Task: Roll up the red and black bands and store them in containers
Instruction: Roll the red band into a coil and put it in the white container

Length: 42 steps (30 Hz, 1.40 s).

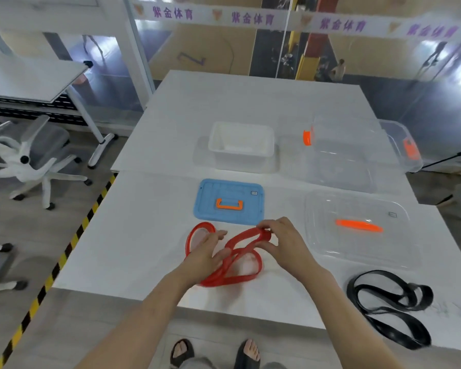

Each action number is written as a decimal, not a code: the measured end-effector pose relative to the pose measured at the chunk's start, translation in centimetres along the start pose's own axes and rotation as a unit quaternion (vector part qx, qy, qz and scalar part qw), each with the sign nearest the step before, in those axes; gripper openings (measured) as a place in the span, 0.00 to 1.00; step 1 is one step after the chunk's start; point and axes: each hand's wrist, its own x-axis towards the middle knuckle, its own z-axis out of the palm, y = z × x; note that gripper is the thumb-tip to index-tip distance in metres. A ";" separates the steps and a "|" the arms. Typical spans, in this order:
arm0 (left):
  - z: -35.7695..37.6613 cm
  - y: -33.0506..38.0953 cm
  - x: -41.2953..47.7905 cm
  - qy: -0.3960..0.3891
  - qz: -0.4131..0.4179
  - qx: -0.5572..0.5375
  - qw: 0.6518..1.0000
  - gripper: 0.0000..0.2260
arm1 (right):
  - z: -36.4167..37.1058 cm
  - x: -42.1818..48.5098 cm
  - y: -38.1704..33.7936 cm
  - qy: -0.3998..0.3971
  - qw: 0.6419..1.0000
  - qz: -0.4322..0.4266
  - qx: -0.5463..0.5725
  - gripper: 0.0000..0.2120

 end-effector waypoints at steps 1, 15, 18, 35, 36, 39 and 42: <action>-1.0 0.9 0.1 -0.005 0.019 -0.017 1.000 0.21 | -0.7 0.4 -1.2 0.008 1.000 -0.005 0.010 0.18; -13.0 10.8 -1.1 0.100 0.168 -0.185 0.963 0.07 | -11.5 7.4 -18.0 0.113 0.979 -0.168 -0.011 0.14; -14.6 11.8 -1.0 0.154 0.189 -0.192 0.951 0.07 | -12.3 8.3 -20.2 0.135 0.976 -0.169 0.015 0.14; -17.5 15.4 -0.8 0.102 0.128 -0.548 0.820 0.12 | -8.6 8.1 -19.5 0.237 0.936 -0.023 0.259 0.04; -17.7 15.7 -0.8 0.097 0.123 -0.575 0.803 0.13 | -7.5 7.7 -19.1 0.222 0.937 -0.010 0.270 0.04; -17.8 16.3 -1.0 0.073 0.117 -0.614 0.778 0.16 | -4.9 7.0 -18.4 0.177 0.936 0.005 0.303 0.05; -17.8 17.4 -1.5 0.064 0.091 -0.654 0.748 0.19 | -3.6 6.7 -18.8 0.135 0.945 -0.012 0.297 0.08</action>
